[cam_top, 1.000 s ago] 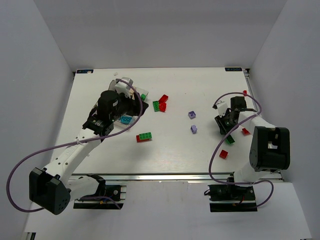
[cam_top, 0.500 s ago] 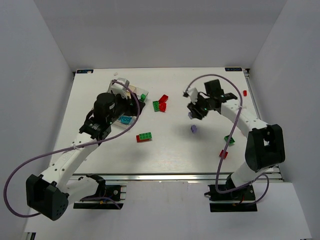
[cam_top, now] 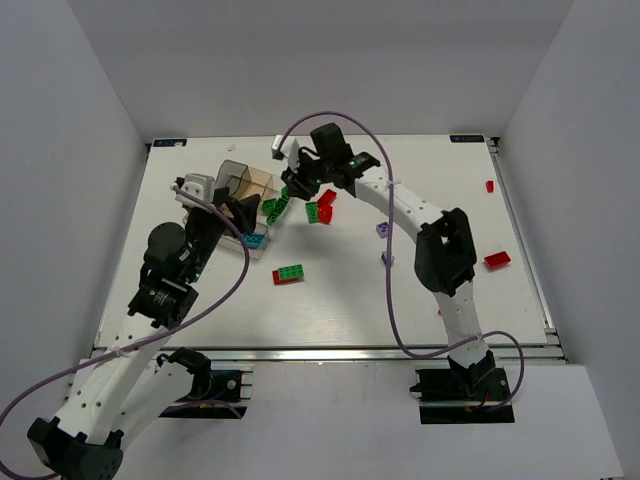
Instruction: Sort the legos into containers by color
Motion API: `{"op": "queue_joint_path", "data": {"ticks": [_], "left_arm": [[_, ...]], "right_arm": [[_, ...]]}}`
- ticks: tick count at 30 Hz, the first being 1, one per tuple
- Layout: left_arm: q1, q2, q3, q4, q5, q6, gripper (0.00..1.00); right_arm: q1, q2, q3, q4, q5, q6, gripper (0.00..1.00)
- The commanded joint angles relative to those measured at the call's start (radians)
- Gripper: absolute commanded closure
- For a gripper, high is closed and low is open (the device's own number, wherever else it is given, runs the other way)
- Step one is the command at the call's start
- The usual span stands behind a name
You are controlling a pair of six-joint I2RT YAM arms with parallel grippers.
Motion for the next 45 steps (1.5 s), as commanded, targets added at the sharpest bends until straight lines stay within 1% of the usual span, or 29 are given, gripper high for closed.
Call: {"op": "queue_joint_path", "data": {"ticks": [1, 3, 4, 6, 7, 8, 9, 10, 13, 15, 17, 19, 20, 23, 26, 27, 28, 31, 33, 34, 35, 36, 37, 38, 39, 40, 43, 44, 45], "left_arm": [[0.007, -0.018, -0.018, 0.044, -0.043, 0.027, 0.21], [0.007, -0.012, -0.014, 0.041, -0.043, 0.029, 0.21], [0.007, -0.006, -0.011, 0.038, -0.04, 0.029, 0.21], [0.007, 0.006, -0.008, 0.034, -0.031, 0.03, 0.21], [0.007, 0.01, -0.005, 0.032, -0.028, 0.03, 0.21], [0.007, 0.011, -0.003, 0.031, -0.023, 0.027, 0.21], [0.007, 0.011, -0.003, 0.031, -0.022, 0.027, 0.21], [0.007, 0.013, -0.004, 0.031, -0.02, 0.027, 0.21], [0.007, 0.016, -0.004, 0.034, -0.009, 0.022, 0.21], [0.007, 0.019, -0.003, 0.032, 0.0, 0.021, 0.21], [0.007, 0.026, -0.003, 0.032, 0.006, 0.018, 0.21], [0.007, 0.029, -0.001, 0.032, 0.015, 0.015, 0.21], [0.007, 0.031, -0.001, 0.034, 0.021, 0.018, 0.21], [0.007, 0.042, 0.0, 0.032, 0.043, 0.022, 0.21], [0.007, 0.048, 0.003, 0.034, 0.112, 0.032, 0.32], [0.007, 0.049, 0.003, 0.035, 0.126, 0.032, 0.4], [0.007, 0.051, 0.005, 0.038, 0.156, 0.03, 0.55], [0.007, 0.065, 0.014, 0.035, 0.201, 0.036, 0.77], [0.007, 0.085, 0.023, 0.026, 0.283, 0.048, 0.78], [0.007, 0.095, 0.037, 0.014, 0.311, 0.055, 0.78], [0.007, 0.1, 0.041, 0.011, 0.378, 0.064, 0.77], [0.007, 0.12, 0.046, 0.006, 0.409, 0.068, 0.75], [0.007, 0.131, 0.054, 0.003, 0.437, 0.075, 0.73], [0.007, 0.138, 0.057, 0.002, 0.466, 0.081, 0.67], [0.007, 0.149, 0.058, 0.0, 0.512, 0.084, 0.64], [0.007, 0.157, 0.064, -0.003, 0.523, 0.085, 0.61], [0.007, 0.186, 0.08, -0.024, 0.538, 0.088, 0.45], [0.007, 0.192, 0.081, -0.028, 0.538, 0.085, 0.45], [0.007, 0.198, 0.081, -0.028, 0.535, 0.078, 0.37]], "right_arm": [[0.027, 0.046, 0.077, 0.118, 0.038, 0.09, 0.86], [0.049, 0.078, 0.077, 0.187, 0.049, 0.108, 0.85], [0.05, 0.09, 0.074, 0.21, 0.061, 0.12, 0.81], [0.063, 0.118, 0.064, 0.25, 0.064, 0.136, 0.78], [0.07, 0.127, 0.064, 0.28, 0.07, 0.145, 0.73], [0.073, 0.146, 0.064, 0.293, 0.076, 0.148, 0.71], [0.075, 0.153, 0.064, 0.305, 0.079, 0.15, 0.63], [0.086, 0.164, 0.065, 0.319, 0.09, 0.156, 0.58], [0.092, 0.198, 0.071, 0.339, 0.099, 0.157, 0.48], [0.095, 0.21, 0.076, 0.342, 0.099, 0.159, 0.47], [0.093, 0.222, 0.085, 0.342, 0.099, 0.166, 0.42], [0.103, 0.226, 0.085, 0.35, 0.099, 0.174, 0.33], [0.106, 0.226, 0.085, 0.354, 0.101, 0.185, 0.3], [0.107, 0.212, 0.093, 0.35, 0.108, 0.209, 0.28], [0.101, 0.143, 0.053, 0.347, 0.116, 0.229, 0.32], [0.095, 0.118, 0.029, 0.351, 0.125, 0.235, 0.34], [0.089, 0.064, 0.004, 0.351, 0.127, 0.238, 0.37], [0.061, -0.056, -0.138, 0.341, 0.081, 0.217, 0.43], [0.052, -0.109, -0.246, 0.31, 0.003, 0.176, 0.43], [0.037, -0.154, -0.278, 0.269, -0.02, 0.126, 0.42], [0.035, -0.178, -0.31, 0.252, -0.034, 0.107, 0.4], [0.021, -0.196, -0.365, 0.236, -0.043, 0.09, 0.33], [0.015, -0.225, -0.39, 0.212, -0.045, 0.073, 0.29], [0.003, -0.236, -0.41, 0.202, -0.046, 0.071, 0.26], [-0.003, -0.25, -0.435, 0.195, -0.037, 0.076, 0.23], [-0.014, -0.255, -0.444, 0.179, -0.021, 0.114, 0.22], [-0.057, -0.265, -0.455, 0.121, 0.047, 0.206, 0.25], [-0.063, -0.274, -0.461, 0.104, 0.055, 0.223, 0.25], [-0.072, -0.285, -0.475, 0.092, 0.056, 0.232, 0.27]]}}
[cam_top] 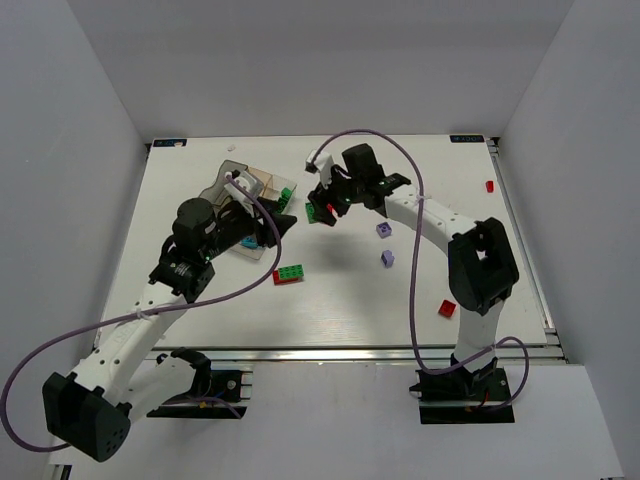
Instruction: Sort the legos into containers by color
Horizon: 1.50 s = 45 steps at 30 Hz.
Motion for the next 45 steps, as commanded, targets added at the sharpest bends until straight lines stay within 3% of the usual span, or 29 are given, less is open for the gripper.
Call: {"op": "queue_joint_path", "data": {"ticks": [1, 5, 10, 14, 16, 19, 23, 30, 45], "left_arm": [[0.005, 0.022, 0.044, -0.023, 0.072, 0.0, 0.34], [0.005, 0.077, 0.07, -0.023, 0.084, -0.037, 0.25], [0.005, 0.157, 0.11, -0.106, 0.046, -0.068, 0.25], [-0.004, 0.18, 0.116, -0.112, 0.037, -0.082, 0.26], [-0.004, 0.176, 0.119, -0.11, 0.033, -0.091, 0.26], [-0.004, 0.161, 0.116, -0.107, 0.026, -0.102, 0.25], [-0.004, 0.153, 0.111, -0.098, 0.021, -0.111, 0.25], [-0.004, 0.156, 0.108, -0.089, 0.034, -0.132, 0.25], [-0.004, 0.125, 0.104, -0.083, 0.018, -0.132, 0.25]], "right_arm": [[-0.042, -0.066, -0.068, -0.089, 0.035, 0.077, 0.27], [-0.09, -0.186, -0.194, -0.103, 0.057, 0.09, 0.32], [-0.169, -0.361, -0.311, -0.186, 0.091, 0.038, 0.32], [-0.269, -0.517, -0.418, -0.275, 0.17, -0.02, 0.23], [-0.307, -0.605, -0.498, -0.327, 0.215, -0.094, 0.12], [-0.352, -0.666, -0.573, -0.402, 0.31, -0.168, 0.11], [-0.401, -0.669, -0.634, -0.453, 0.449, -0.179, 0.15], [-0.478, -0.61, -0.66, -0.441, 0.515, -0.148, 0.2], [-0.584, -0.396, -0.647, -0.381, 0.482, -0.176, 0.22]]}}
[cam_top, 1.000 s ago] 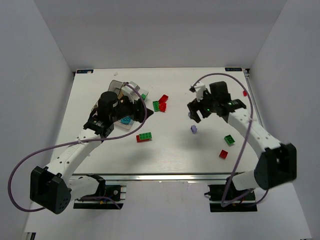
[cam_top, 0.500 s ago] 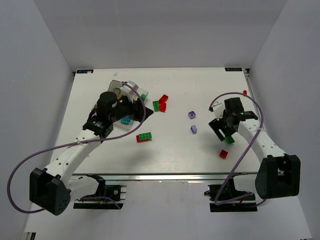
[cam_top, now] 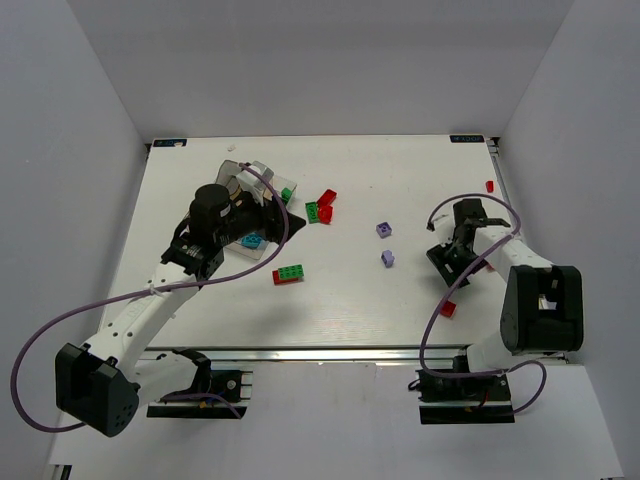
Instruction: Sort the legos into containers by color
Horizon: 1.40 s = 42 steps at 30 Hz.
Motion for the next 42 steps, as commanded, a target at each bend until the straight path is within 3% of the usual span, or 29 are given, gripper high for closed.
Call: {"op": "queue_joint_path", "data": {"ticks": [1, 7, 9, 13, 17, 23, 26, 33, 37, 42], "left_arm": [[-0.003, -0.032, 0.025, 0.02, -0.005, -0.005, 0.25], [-0.003, -0.035, 0.024, 0.018, -0.005, -0.005, 0.24], [-0.003, -0.033, 0.024, 0.017, -0.01, -0.004, 0.24], [-0.003, -0.035, 0.024, 0.015, -0.016, -0.002, 0.24], [-0.003, -0.029, 0.025, 0.011, -0.024, 0.003, 0.24], [-0.003, -0.039, 0.028, -0.002, -0.068, 0.016, 0.24], [-0.003, -0.064, 0.025, -0.002, -0.089, 0.024, 0.24], [-0.003, -0.111, 0.015, 0.004, -0.126, 0.042, 0.24], [0.006, -0.107, 0.007, 0.004, -0.154, 0.065, 0.24], [0.006, -0.076, 0.018, -0.02, -0.191, 0.095, 0.24]], "right_arm": [[-0.021, 0.035, 0.021, 0.03, -0.022, -0.021, 0.23], [-0.035, 0.113, 0.025, 0.072, -0.039, -0.034, 0.34], [-0.034, 0.131, 0.03, 0.069, -0.062, -0.041, 0.45], [-0.035, 0.125, 0.065, 0.052, -0.115, -0.054, 0.83], [0.009, 0.093, 0.187, 0.011, -0.304, -0.026, 0.99], [0.279, 0.203, 0.425, 0.026, -0.434, 0.107, 1.0], [0.395, 0.393, 0.737, -0.084, -0.413, 0.136, 1.0], [0.529, 0.599, 1.109, -0.091, -0.402, 0.126, 1.0], [0.561, 0.681, 1.215, -0.037, -0.395, 0.129, 1.0], [0.581, 0.71, 1.177, 0.162, -0.41, 0.143, 1.0]]}}
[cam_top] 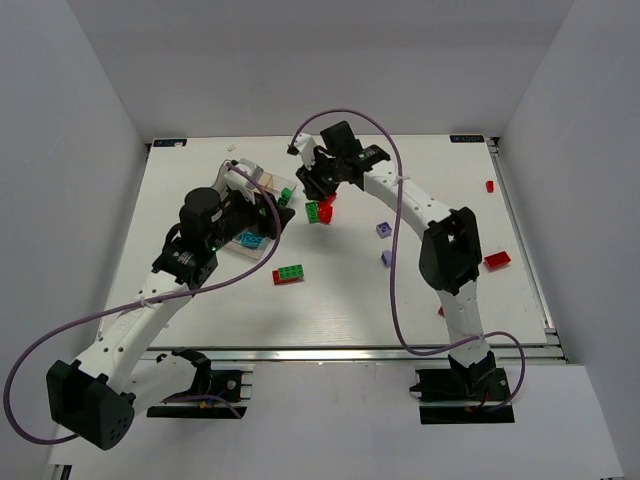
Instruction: Sort the legos into containers by color
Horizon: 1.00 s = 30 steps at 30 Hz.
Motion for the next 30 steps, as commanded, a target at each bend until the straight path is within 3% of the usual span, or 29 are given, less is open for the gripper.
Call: {"op": "queue_joint_path", "data": {"ticks": [1, 6, 11, 15, 20, 23, 24, 29, 30], "left_arm": [[0.006, 0.006, 0.016, -0.02, -0.05, 0.033, 0.24], [0.006, -0.004, 0.01, -0.02, -0.075, 0.058, 0.23], [0.006, -0.017, 0.008, -0.02, -0.07, 0.078, 0.23], [0.006, -0.029, 0.008, -0.021, -0.069, 0.087, 0.23], [0.006, -0.044, 0.01, -0.021, -0.07, 0.093, 0.23], [0.006, -0.044, 0.011, -0.024, -0.067, 0.093, 0.23], [0.006, -0.046, 0.013, -0.024, -0.064, 0.093, 0.23], [0.006, -0.05, 0.013, -0.026, -0.058, 0.092, 0.23], [0.006, -0.052, 0.013, -0.024, -0.054, 0.092, 0.23]], "right_arm": [[0.008, 0.034, 0.007, 0.167, -0.046, 0.027, 1.0], [0.018, 0.071, -0.003, 0.339, -0.118, 0.095, 1.0], [0.041, 0.192, 0.123, 0.433, -0.123, 0.162, 1.0], [0.057, 0.237, 0.123, 0.536, -0.129, 0.199, 0.96], [0.083, 0.278, 0.12, 0.594, -0.103, 0.202, 0.79], [0.084, 0.29, 0.12, 0.612, -0.088, 0.218, 0.54], [0.083, 0.287, 0.117, 0.617, -0.086, 0.231, 0.5], [0.071, 0.254, 0.099, 0.649, -0.082, 0.253, 0.47], [0.058, 0.234, 0.089, 0.66, -0.077, 0.265, 0.42]]}}
